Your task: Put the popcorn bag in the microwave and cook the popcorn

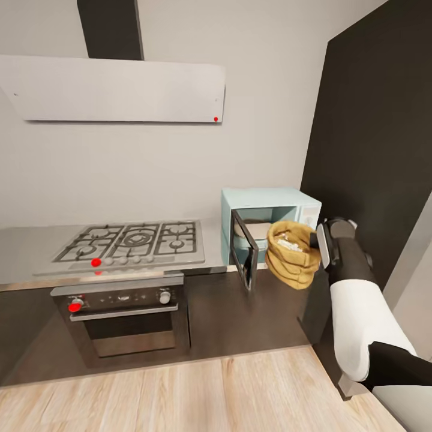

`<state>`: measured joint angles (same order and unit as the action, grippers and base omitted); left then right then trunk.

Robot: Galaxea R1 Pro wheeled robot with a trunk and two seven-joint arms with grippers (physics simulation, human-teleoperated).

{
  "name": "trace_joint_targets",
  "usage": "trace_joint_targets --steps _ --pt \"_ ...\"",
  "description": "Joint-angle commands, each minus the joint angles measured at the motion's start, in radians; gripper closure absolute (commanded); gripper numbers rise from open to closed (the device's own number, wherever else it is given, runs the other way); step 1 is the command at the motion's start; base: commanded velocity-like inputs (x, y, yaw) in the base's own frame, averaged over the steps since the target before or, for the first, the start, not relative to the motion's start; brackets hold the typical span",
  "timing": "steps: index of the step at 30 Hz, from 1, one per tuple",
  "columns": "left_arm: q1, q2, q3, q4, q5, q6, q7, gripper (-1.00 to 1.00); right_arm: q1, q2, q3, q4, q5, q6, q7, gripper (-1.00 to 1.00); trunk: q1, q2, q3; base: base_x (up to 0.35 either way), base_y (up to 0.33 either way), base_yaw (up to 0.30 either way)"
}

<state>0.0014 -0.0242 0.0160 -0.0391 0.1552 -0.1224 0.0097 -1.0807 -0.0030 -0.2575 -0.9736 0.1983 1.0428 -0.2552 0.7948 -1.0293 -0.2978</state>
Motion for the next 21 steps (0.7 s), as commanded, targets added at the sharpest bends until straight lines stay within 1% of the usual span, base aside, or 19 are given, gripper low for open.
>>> trace_joint_targets --steps 1,18,19,21 --pt "0.0 0.0 0.001 -0.001 0.006 -0.002 0.001 -1.0 -0.001 0.0 0.0 -0.004 0.003 0.004 0.001 1.0 0.0 -0.001 -0.001 0.016 0.0 0.0" --pt "0.0 0.0 0.002 -0.002 0.006 -0.002 0.001 -1.0 -0.001 0.0 0.001 -0.007 0.001 0.004 0.0 1.0 0.0 -0.001 -0.001 0.001 0.0 0.0" --pt "0.0 0.0 0.002 -0.002 0.006 -0.002 0.001 -1.0 -0.001 0.0 0.007 -0.007 0.001 0.004 0.0 1.0 0.0 -0.001 -0.001 0.037 0.0 0.0" --pt "0.0 0.0 0.001 -0.002 0.006 -0.002 0.001 -1.0 -0.001 0.002 0.041 -0.007 0.0 0.004 0.0 1.0 0.0 -0.001 -0.001 0.123 0.0 0.0"
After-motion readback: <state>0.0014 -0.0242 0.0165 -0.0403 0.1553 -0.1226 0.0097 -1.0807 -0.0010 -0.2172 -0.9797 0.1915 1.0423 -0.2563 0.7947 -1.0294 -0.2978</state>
